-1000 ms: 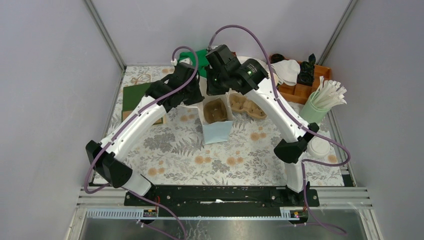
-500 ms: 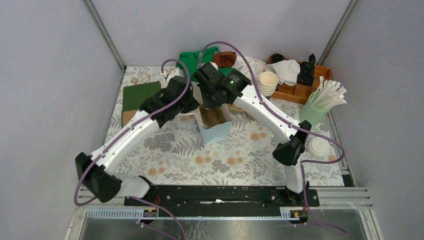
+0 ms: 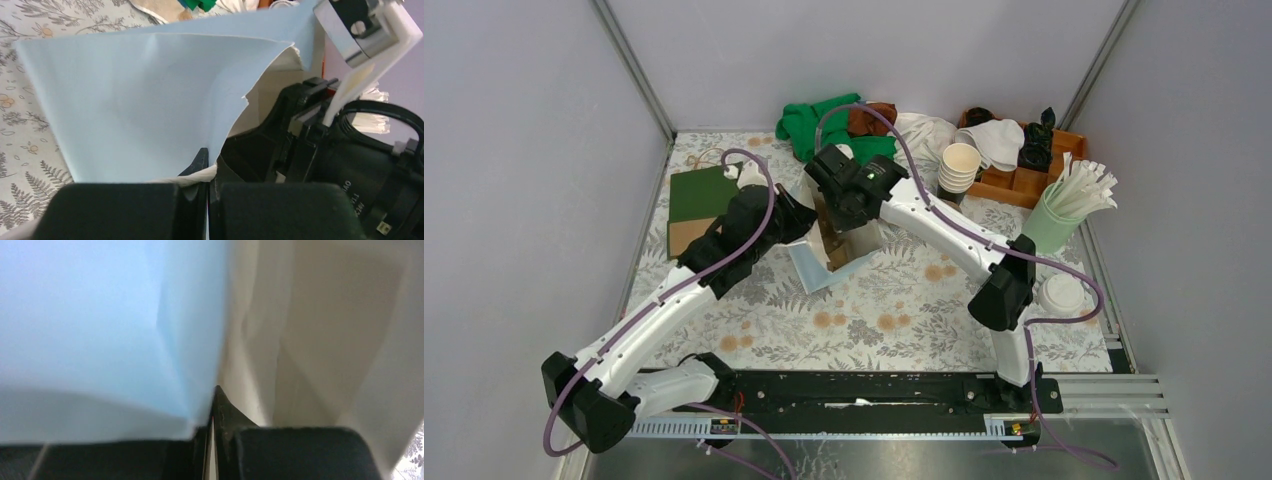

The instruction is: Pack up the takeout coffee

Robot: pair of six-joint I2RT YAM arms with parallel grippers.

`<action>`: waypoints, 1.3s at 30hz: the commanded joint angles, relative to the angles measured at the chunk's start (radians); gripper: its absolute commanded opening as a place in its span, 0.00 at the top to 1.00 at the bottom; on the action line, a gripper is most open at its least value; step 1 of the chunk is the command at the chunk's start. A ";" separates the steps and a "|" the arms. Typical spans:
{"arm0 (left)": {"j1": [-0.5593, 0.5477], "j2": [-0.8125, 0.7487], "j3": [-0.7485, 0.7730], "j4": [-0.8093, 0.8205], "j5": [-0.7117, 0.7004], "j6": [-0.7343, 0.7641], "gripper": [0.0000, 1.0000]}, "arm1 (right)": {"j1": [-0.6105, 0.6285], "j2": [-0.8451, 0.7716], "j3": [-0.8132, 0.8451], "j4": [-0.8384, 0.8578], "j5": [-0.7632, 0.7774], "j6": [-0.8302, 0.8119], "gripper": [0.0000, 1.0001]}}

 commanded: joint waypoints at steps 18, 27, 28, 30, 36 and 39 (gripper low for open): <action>0.113 -0.006 -0.023 0.172 0.210 -0.223 1.00 | 0.018 -0.260 -0.307 0.305 -0.087 -0.158 0.94; 0.138 0.049 0.015 0.172 0.282 -0.266 1.00 | 0.029 -0.381 -0.458 0.360 -0.097 -0.177 1.00; 0.138 0.044 0.005 0.184 0.281 -0.263 1.00 | 0.029 -0.375 -0.463 0.350 -0.106 -0.177 1.00; 0.138 0.029 -0.025 0.204 0.278 -0.274 1.00 | 0.036 -0.365 -0.467 0.344 -0.119 -0.177 1.00; 0.138 0.024 -0.074 0.245 0.317 -0.305 1.00 | 0.103 -0.263 -0.405 0.298 -0.038 -0.204 1.00; 0.139 0.028 -0.075 0.236 0.325 -0.293 1.00 | 0.104 -0.211 -0.380 0.273 -0.016 -0.194 1.00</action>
